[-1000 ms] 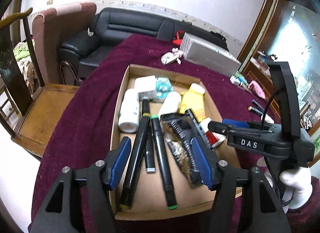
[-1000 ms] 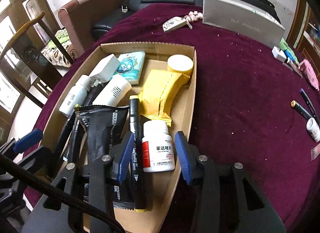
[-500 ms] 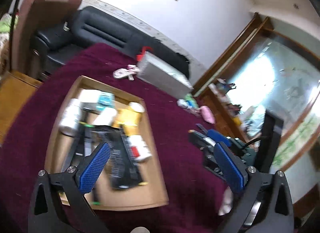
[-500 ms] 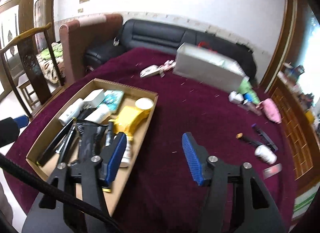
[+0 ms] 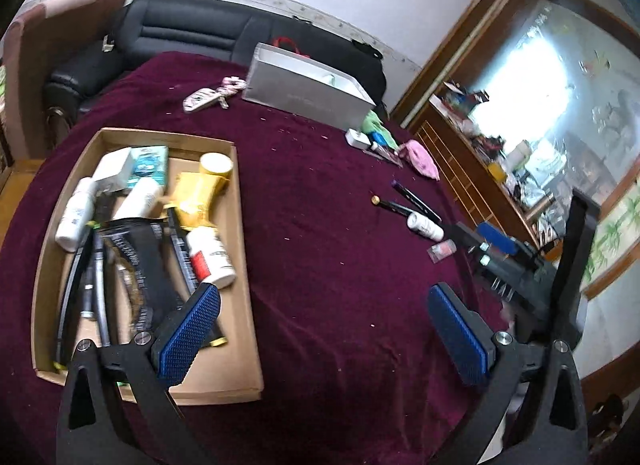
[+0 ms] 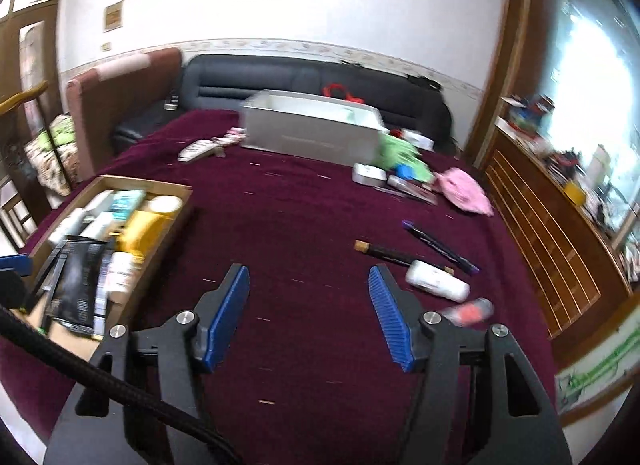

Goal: Organize objects
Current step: 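Move both tools back to the table and grasp the white bottle with the right tool, then hold the white bottle in the right tool while the left tool grasps a black marker, then carry marker and white bottle to the tray and release them with both tools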

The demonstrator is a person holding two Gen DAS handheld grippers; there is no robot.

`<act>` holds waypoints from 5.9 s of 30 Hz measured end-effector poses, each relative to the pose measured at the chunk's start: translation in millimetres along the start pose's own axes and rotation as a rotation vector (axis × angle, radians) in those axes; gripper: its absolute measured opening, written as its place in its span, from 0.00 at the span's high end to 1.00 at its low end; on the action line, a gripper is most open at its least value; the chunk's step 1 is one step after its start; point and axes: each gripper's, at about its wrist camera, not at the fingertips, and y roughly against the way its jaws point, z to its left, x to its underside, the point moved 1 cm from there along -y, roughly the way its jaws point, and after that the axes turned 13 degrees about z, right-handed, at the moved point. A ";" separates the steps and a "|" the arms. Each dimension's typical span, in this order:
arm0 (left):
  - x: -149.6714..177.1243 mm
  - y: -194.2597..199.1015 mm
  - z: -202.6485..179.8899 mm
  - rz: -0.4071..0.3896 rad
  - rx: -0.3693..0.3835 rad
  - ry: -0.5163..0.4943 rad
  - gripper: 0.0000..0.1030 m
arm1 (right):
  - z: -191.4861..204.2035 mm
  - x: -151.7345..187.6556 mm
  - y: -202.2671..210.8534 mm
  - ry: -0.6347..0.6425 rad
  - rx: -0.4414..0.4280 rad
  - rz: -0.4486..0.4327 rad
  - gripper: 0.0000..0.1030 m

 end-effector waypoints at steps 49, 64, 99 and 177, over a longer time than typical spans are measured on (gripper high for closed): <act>-87.2 -101.6 -122.0 -0.099 -0.263 -0.479 0.02 | -129.5 -3.6 -161.5 -0.376 -0.256 0.354 0.69; -130.2 -303.0 -200.4 0.189 -0.345 -0.992 0.02 | -215.6 52.9 -131.6 -0.690 -0.578 0.067 0.69; -47.9 -131.6 -111.5 0.206 -0.127 -0.535 0.89 | -198.8 53.4 -141.7 -0.617 -0.612 0.071 0.69; 20.0 -2.2 156.7 -0.056 -0.496 -0.085 0.89 | 234.1 -66.4 -112.6 0.106 -0.477 0.346 0.68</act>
